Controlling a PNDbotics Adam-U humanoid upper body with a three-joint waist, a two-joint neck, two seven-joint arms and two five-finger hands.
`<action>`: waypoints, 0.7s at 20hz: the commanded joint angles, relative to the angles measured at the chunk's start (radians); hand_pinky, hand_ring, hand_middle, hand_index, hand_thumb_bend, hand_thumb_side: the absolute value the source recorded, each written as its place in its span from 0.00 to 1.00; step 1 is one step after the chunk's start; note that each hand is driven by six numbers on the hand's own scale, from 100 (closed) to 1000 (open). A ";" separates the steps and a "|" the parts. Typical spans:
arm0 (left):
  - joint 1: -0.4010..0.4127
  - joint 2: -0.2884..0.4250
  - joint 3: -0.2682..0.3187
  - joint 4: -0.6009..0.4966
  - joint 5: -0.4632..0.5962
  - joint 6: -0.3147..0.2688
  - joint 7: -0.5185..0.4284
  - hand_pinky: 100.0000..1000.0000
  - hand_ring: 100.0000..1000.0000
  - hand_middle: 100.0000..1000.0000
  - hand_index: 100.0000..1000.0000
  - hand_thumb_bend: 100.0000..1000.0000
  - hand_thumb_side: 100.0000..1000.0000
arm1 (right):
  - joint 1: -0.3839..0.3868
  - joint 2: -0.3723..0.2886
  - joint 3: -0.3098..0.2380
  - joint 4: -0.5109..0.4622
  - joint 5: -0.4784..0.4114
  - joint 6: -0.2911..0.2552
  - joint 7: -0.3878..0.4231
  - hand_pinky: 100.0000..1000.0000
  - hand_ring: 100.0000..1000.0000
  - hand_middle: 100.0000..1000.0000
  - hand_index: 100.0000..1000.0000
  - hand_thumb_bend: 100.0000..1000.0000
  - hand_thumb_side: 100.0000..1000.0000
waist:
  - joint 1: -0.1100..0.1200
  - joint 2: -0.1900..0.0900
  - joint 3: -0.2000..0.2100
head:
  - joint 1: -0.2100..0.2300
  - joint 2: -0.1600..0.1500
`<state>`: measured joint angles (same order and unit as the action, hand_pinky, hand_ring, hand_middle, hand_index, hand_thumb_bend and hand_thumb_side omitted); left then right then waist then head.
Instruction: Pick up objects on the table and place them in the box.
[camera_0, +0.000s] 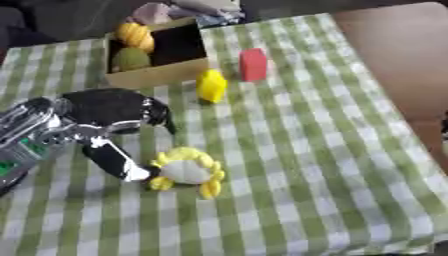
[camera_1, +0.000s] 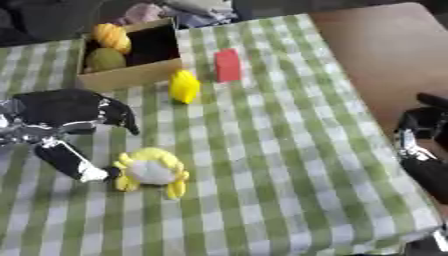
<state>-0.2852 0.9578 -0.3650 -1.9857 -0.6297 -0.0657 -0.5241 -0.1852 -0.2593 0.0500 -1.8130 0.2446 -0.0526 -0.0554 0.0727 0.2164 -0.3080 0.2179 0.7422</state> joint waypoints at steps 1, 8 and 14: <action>-0.025 -0.002 -0.012 -0.014 -0.024 0.007 -0.028 0.72 0.69 0.74 0.81 0.38 0.43 | -0.011 -0.015 -0.004 -0.015 0.002 -0.003 0.004 0.56 0.61 0.59 0.81 0.00 0.35 | 0.008 0.000 -0.001 | -0.004 -0.014; -0.046 -0.059 -0.040 -0.014 -0.121 0.040 -0.070 0.72 0.69 0.74 0.81 0.40 0.41 | -0.012 -0.013 -0.003 -0.015 0.000 -0.005 0.008 0.56 0.61 0.59 0.81 0.00 0.35 | 0.006 0.000 -0.006 | -0.004 -0.018; -0.060 -0.107 -0.060 0.014 -0.174 0.047 -0.080 0.70 0.65 0.70 0.79 0.39 0.37 | -0.016 -0.010 0.001 -0.015 -0.002 -0.006 0.012 0.56 0.61 0.59 0.81 0.00 0.35 | 0.005 0.001 -0.011 | -0.001 -0.023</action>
<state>-0.3306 0.8424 -0.4284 -1.9709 -0.7906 -0.0208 -0.6018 -0.1901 -0.2591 0.0511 -1.8130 0.2445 -0.0563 -0.0477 0.0727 0.2164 -0.3194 0.2169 0.7346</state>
